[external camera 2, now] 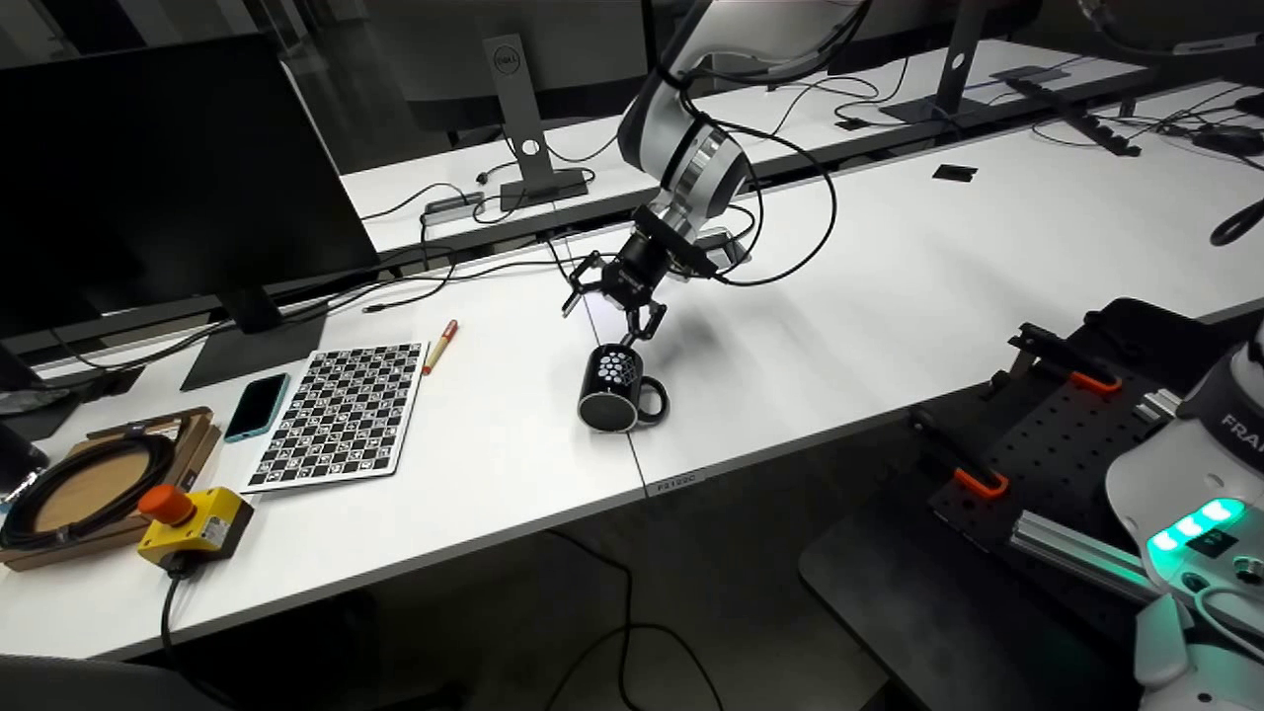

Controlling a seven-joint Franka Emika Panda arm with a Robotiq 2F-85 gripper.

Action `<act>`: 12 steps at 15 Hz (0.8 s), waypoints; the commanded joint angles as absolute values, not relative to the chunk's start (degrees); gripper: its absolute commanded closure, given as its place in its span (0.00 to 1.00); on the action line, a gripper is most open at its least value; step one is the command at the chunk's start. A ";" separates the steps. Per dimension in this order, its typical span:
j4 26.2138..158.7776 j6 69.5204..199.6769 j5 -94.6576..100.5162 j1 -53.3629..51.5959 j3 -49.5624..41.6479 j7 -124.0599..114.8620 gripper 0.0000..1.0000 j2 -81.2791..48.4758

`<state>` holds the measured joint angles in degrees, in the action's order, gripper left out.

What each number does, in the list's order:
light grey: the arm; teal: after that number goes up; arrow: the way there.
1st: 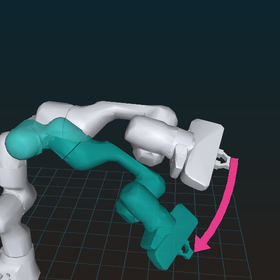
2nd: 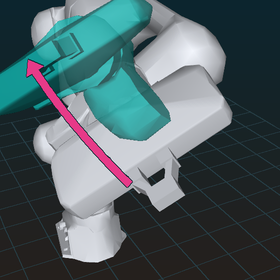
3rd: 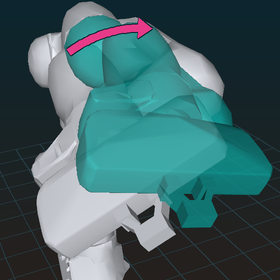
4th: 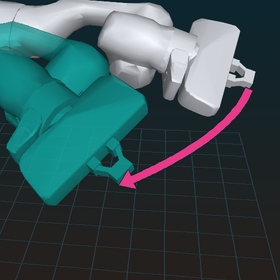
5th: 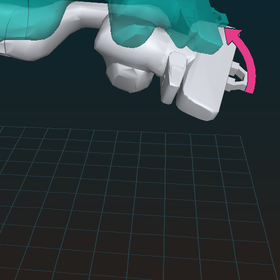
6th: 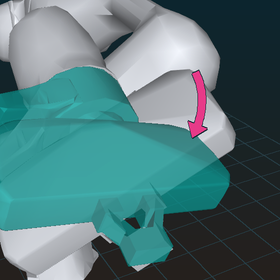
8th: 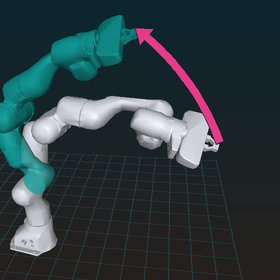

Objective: Place the black mug on its side

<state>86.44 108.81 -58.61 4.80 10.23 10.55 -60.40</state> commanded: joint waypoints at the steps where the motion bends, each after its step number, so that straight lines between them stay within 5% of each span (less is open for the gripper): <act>1: 86.52 109.00 -59.04 3.14 8.76 9.46 0.00 -59.62; 12: 85.33 112.72 -55.76 -0.17 5.99 7.57 0.00 -57.26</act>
<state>86.04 111.44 -57.83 1.76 7.75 9.96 -58.61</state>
